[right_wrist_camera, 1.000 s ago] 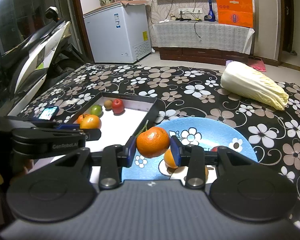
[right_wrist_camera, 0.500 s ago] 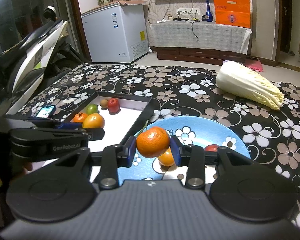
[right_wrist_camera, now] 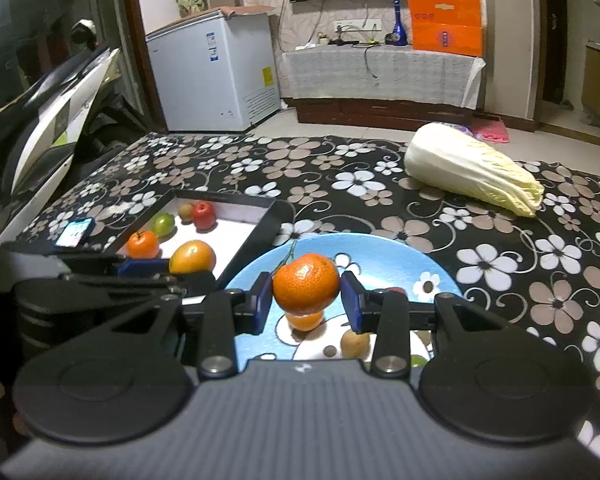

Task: Organize fruits
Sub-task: 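Carry the mandarin in the right gripper while the left gripper carries the yellow-orange tomato to the blue plate, then lower the yellow-orange tomato onto the plate with the left gripper while the right gripper lowers the mandarin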

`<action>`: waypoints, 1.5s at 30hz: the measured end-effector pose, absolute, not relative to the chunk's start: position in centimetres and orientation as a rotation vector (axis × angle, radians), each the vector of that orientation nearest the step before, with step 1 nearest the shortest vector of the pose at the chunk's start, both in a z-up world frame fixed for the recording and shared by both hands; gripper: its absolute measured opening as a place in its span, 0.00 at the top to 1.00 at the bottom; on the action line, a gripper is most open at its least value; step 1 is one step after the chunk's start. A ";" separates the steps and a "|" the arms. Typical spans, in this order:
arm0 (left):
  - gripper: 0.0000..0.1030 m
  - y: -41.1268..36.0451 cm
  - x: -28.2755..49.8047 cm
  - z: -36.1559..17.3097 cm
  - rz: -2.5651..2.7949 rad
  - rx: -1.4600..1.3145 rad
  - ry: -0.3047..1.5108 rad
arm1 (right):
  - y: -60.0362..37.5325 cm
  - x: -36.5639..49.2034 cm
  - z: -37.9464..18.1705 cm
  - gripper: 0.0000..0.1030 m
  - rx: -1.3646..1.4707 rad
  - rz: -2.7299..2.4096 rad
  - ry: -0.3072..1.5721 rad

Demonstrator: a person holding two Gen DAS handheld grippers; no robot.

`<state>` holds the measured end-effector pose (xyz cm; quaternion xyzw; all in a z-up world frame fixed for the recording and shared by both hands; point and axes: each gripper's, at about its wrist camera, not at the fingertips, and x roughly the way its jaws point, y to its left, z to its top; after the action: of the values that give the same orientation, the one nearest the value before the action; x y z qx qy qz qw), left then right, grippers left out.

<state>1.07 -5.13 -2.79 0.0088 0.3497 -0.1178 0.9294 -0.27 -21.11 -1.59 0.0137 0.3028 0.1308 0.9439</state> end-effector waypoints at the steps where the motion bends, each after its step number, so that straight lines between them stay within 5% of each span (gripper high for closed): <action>1: 0.65 -5.3 1.0 -2.8 -0.246 0.021 0.717 | -21.3 -0.2 -1.5 0.61 0.033 0.261 0.614; 45: 0.65 -12.9 0.0 -4.8 -0.433 0.071 0.751 | -23.6 0.9 -2.1 0.61 0.064 0.213 0.637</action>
<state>0.01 -12.86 -4.75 0.0343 0.3638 -0.2096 0.9070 0.89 -23.57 -2.08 0.0312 0.3123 0.1043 0.9437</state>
